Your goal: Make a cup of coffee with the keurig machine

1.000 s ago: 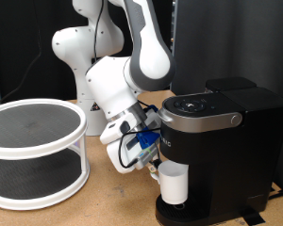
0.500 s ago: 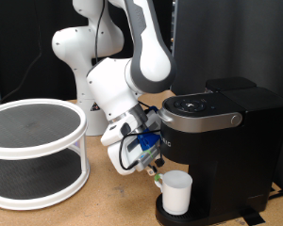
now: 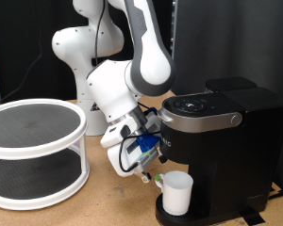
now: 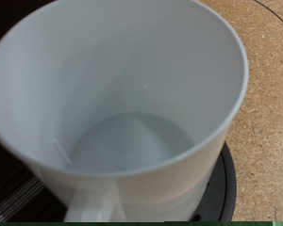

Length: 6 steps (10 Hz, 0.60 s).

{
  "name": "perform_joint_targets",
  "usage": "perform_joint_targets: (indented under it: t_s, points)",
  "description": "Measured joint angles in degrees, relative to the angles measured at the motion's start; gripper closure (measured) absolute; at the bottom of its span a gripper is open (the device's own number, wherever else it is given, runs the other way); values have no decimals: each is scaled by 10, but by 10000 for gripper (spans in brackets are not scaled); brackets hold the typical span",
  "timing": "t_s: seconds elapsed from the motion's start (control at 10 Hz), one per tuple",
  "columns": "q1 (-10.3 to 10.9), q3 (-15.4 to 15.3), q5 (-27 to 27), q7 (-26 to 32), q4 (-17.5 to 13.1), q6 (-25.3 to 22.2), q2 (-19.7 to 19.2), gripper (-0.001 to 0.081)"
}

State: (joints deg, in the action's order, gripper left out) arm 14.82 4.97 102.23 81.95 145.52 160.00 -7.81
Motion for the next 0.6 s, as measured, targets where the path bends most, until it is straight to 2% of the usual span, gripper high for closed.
perform_joint_targets:
  t_s: [0.1,0.2,0.3,0.6]
  points:
    - [-1,1,-11,-2,6,-8,5,120]
    - [-4,4,-32,-12,16,-22,17,26]
    - [-8,7,-62,-29,31,-35,35,3]
    - [-26,25,-149,-71,84,-69,102,1]
